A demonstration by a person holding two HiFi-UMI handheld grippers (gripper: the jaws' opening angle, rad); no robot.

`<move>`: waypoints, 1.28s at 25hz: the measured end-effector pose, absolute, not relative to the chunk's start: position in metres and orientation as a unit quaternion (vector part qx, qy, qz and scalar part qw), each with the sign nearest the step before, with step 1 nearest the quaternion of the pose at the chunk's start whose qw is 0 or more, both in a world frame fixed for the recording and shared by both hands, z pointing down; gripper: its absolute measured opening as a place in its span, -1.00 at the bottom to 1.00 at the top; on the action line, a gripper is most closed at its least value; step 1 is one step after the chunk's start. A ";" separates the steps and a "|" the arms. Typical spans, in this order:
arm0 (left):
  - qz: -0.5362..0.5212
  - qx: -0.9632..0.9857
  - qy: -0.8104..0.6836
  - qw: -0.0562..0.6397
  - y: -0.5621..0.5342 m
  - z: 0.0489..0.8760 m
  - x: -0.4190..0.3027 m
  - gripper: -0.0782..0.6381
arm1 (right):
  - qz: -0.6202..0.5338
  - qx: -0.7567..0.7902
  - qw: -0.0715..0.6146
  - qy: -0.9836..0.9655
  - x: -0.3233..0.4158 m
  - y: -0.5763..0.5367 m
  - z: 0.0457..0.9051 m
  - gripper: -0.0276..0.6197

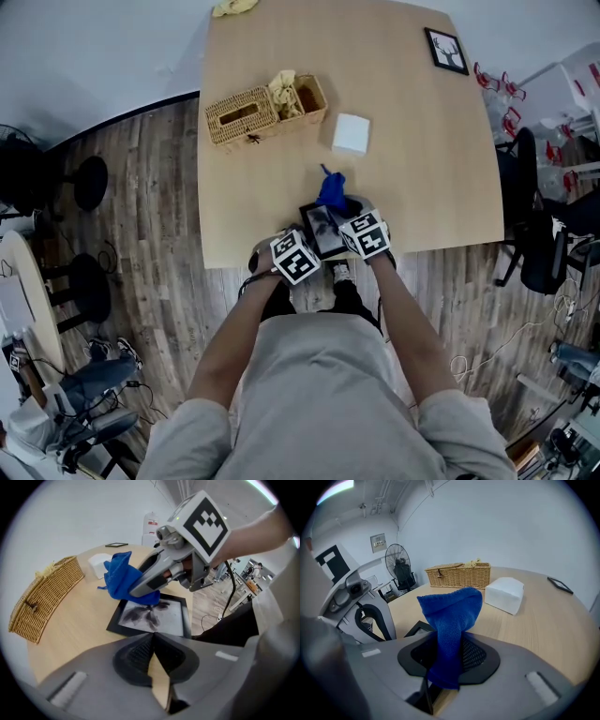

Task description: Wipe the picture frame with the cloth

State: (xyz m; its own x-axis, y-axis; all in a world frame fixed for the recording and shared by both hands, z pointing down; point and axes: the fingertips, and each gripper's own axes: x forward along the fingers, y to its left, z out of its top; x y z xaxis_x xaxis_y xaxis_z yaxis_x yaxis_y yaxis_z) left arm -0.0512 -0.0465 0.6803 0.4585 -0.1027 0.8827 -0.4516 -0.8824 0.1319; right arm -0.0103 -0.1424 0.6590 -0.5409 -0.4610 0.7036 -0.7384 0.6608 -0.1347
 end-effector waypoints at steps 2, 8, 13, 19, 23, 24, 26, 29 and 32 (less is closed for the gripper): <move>0.492 0.836 -0.167 0.178 -0.046 0.680 -0.051 -0.64 | 0.214 0.349 0.326 -0.852 -0.009 -0.139 0.660 -0.57; 0.498 0.832 -0.168 0.176 -0.046 0.684 -0.054 -0.64 | 0.214 0.348 0.327 -0.852 -0.003 -0.130 0.661 -0.57; 0.498 0.832 -0.169 0.176 -0.047 0.682 -0.054 -0.64 | 0.228 0.351 0.320 -0.850 0.001 -0.122 0.660 -0.57; 0.498 0.832 -0.168 0.180 -0.045 0.683 -0.053 -0.63 | 0.234 0.354 0.325 -0.845 0.012 -0.106 0.662 -0.57; 0.501 0.831 -0.168 0.175 -0.047 0.683 -0.054 -0.64 | 0.242 0.351 0.329 -0.843 0.018 -0.097 0.663 -0.56; 0.500 0.831 -0.168 0.177 -0.046 0.682 -0.053 -0.63 | 0.243 0.351 0.329 -0.842 0.019 -0.094 0.664 -0.56; 0.500 0.831 -0.167 0.179 -0.045 0.682 -0.053 -0.63 | 0.244 0.353 0.331 -0.840 0.020 -0.091 0.665 -0.56; 0.501 0.830 -0.166 0.179 -0.044 0.682 -0.053 -0.64 | 0.244 0.355 0.335 -0.838 0.022 -0.086 0.664 -0.57; 0.503 0.829 -0.166 0.177 -0.044 0.682 -0.053 -0.63 | 0.244 0.357 0.335 -0.837 0.025 -0.080 0.664 -0.57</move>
State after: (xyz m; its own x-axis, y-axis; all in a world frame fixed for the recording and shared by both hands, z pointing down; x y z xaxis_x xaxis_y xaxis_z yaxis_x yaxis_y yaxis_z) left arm -0.0528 -0.0442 0.6823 0.4382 -0.0969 0.8936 -0.4538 -0.8820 0.1269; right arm 0.0246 -0.0802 0.6639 -0.5204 -0.4349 0.7348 -0.7619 0.6251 -0.1696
